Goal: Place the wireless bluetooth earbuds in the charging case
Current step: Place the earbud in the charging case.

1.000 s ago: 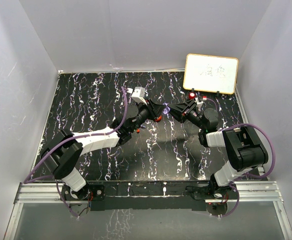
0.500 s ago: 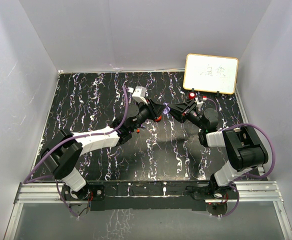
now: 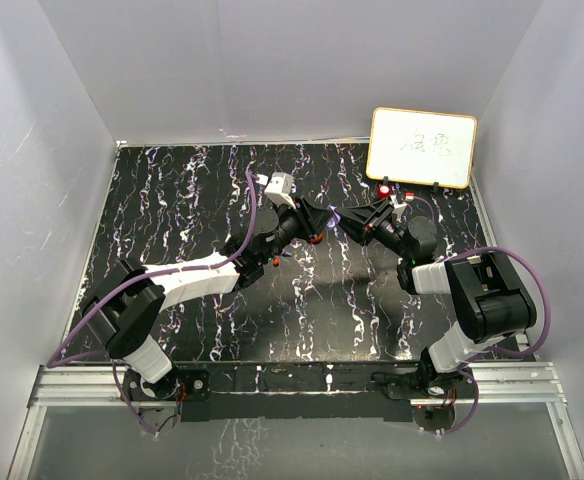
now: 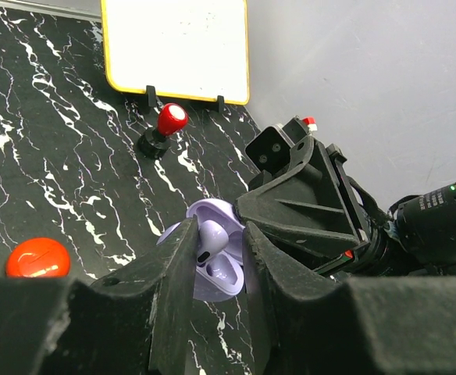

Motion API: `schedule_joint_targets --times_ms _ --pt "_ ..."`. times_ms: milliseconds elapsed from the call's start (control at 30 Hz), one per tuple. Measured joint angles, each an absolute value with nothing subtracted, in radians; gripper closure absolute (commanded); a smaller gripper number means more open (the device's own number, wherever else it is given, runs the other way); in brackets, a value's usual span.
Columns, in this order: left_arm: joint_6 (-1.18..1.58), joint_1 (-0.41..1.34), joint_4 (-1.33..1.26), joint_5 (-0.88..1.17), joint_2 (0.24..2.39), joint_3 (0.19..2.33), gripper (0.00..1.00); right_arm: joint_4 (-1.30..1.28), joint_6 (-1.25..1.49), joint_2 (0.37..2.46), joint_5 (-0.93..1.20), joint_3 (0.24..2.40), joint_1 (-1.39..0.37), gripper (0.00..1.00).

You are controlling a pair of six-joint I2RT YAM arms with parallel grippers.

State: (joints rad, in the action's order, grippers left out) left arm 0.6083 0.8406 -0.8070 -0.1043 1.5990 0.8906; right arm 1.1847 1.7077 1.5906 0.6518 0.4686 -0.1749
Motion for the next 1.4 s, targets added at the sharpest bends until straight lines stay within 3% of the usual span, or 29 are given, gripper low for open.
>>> schedule_joint_targets --times_ms 533,800,900,967,1167,1400 --pt "0.594 0.841 -0.806 -0.112 1.594 0.891 0.53 1.182 1.707 1.591 0.651 0.469 -0.175 1.0" --pt "0.554 0.841 -0.728 -0.166 1.533 0.891 0.36 1.2 1.71 1.591 0.651 0.469 -0.175 1.0" --pt "0.531 0.841 -0.676 -0.209 1.48 0.889 0.19 1.209 1.711 1.592 0.651 0.469 -0.175 1.0" --pt "0.52 0.841 -0.636 -0.254 1.427 0.88 0.13 1.215 1.711 1.597 0.651 0.469 -0.175 1.0" --pt "0.513 0.831 -0.454 -0.367 1.259 0.84 0.11 1.26 1.714 1.653 0.657 0.468 -0.168 1.0" --pt "0.531 0.822 -0.295 -0.394 1.25 0.759 0.13 1.293 1.708 1.724 0.673 0.463 -0.166 1.0"
